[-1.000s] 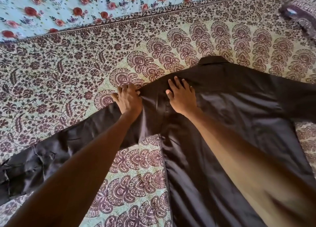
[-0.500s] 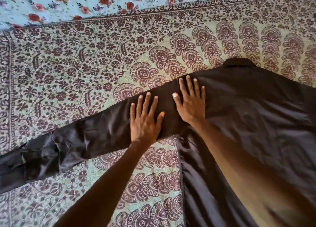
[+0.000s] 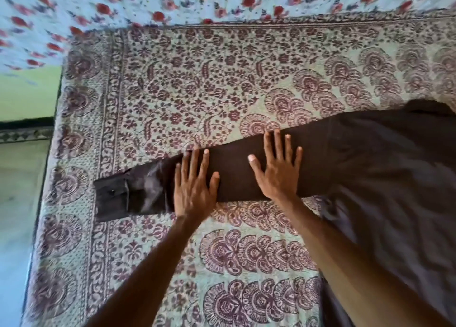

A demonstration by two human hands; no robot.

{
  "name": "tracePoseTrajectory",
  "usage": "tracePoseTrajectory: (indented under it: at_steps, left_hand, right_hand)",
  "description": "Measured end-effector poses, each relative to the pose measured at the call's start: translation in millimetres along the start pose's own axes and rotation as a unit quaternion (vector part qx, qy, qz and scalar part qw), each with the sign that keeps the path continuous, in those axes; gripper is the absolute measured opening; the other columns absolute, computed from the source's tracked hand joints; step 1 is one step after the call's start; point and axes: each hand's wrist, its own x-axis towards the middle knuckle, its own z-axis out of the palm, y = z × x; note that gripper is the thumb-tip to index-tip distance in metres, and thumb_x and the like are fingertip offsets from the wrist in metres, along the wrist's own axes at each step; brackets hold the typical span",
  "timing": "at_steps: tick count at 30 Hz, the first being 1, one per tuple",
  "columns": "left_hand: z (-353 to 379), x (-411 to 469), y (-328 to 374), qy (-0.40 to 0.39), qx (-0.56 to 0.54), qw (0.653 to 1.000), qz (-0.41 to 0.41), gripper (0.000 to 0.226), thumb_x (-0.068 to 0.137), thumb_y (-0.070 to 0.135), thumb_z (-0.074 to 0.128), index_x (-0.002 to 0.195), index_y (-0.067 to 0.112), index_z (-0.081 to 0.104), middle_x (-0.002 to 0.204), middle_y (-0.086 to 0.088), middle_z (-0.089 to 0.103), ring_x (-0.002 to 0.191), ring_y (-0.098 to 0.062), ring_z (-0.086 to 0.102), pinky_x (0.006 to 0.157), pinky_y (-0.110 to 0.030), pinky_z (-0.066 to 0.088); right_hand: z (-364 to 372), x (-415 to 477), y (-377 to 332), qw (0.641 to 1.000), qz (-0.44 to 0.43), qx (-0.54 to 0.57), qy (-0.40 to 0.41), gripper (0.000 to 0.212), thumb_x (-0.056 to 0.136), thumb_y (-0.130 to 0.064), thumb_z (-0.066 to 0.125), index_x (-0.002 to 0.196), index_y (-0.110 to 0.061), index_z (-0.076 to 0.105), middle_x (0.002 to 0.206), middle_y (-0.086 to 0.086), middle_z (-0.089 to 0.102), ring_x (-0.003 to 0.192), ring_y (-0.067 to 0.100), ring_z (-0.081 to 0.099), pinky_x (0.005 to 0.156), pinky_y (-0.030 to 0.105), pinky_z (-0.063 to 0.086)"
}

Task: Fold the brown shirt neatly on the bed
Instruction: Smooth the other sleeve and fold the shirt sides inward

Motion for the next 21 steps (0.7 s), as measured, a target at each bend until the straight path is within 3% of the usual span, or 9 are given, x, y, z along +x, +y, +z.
tracePoseTrajectory:
  at_steps: [4,7,10,12,14,18,21]
  left_hand:
    - [-23.1,11.8,-78.4,-0.01,-0.002,0.999,-0.051,0.059,0.099,0.049,0.024,0.152,0.024,0.02,0.161,-0.003,0.016,0.148,-0.026,0.013,0.12,-0.048,0.011]
    - [-36.1,11.4,-77.1,0.019,-0.051,0.997,-0.047,0.053,0.099,0.042,0.033,0.145,0.018,0.037,0.152,-0.006,0.036,0.143,-0.027,0.027,0.119,-0.047,0.015]
    - [-49.8,9.1,-92.1,0.095,-0.071,0.979,-0.167,0.04,0.096,0.03,0.042,0.133,0.016,0.046,0.136,-0.008,0.048,0.131,-0.029,0.036,0.116,-0.05,0.016]
    - [-55.9,11.4,-112.0,0.079,-0.078,0.955,-0.274,0.038,0.095,0.027,0.043,0.13,0.014,0.046,0.135,-0.013,0.045,0.13,-0.034,0.035,0.114,-0.055,0.013]
    - [-59.7,9.4,-130.7,0.051,-0.07,0.943,-0.32,0.035,0.093,0.022,0.043,0.126,0.01,0.046,0.133,-0.019,0.042,0.127,-0.037,0.034,0.111,-0.056,0.014]
    - [-60.6,4.0,-157.6,0.026,-0.03,0.98,-0.194,0.029,0.082,0.005,0.046,0.11,0.009,0.046,0.116,-0.014,0.051,0.111,-0.032,0.038,0.095,-0.049,0.028]
    - [-65.7,25.4,-178.5,0.046,-0.024,0.988,-0.143,0.022,0.084,0.008,0.046,0.106,0.012,0.044,0.109,-0.011,0.053,0.104,-0.028,0.039,0.089,-0.046,0.03]
  right_hand:
    - [-1.6,2.2,-8.1,0.999,0.01,-0.03,-0.013,0.07,0.095,-0.063,0.025,0.153,-0.024,0.018,0.162,0.003,0.014,0.149,0.03,0.012,0.115,0.063,0.009]
    - [-8.6,-2.5,-32.0,0.998,0.048,-0.039,-0.012,0.064,0.097,-0.045,0.037,0.151,-0.015,0.025,0.16,0.01,0.02,0.147,0.035,0.015,0.114,0.065,0.011]
    - [-15.0,-15.4,-94.9,0.998,-0.057,0.027,-0.021,0.058,0.096,-0.043,0.038,0.149,-0.018,0.033,0.158,0.009,0.026,0.147,0.03,0.016,0.116,0.059,0.014]
    - [-10.2,-28.4,-138.3,0.986,-0.125,0.085,-0.074,0.059,0.097,-0.049,0.028,0.151,-0.023,0.029,0.16,0.006,0.02,0.149,0.028,0.011,0.117,0.059,0.011]
    - [-0.2,-41.5,-165.0,0.979,-0.145,0.09,-0.107,0.062,0.097,-0.055,0.02,0.152,-0.028,0.023,0.162,0.003,0.013,0.15,0.028,0.005,0.116,0.061,0.0]
    - [9.5,-50.5,-175.3,0.982,-0.141,0.054,-0.112,0.063,0.097,-0.058,0.016,0.154,-0.03,0.015,0.163,0.003,0.002,0.149,0.031,-0.005,0.113,0.06,-0.009]
    - [9.8,-48.5,-174.4,0.983,-0.137,0.054,-0.114,0.06,0.099,-0.055,0.014,0.154,-0.031,0.01,0.163,0.001,-0.005,0.149,0.027,-0.009,0.117,0.056,-0.007]
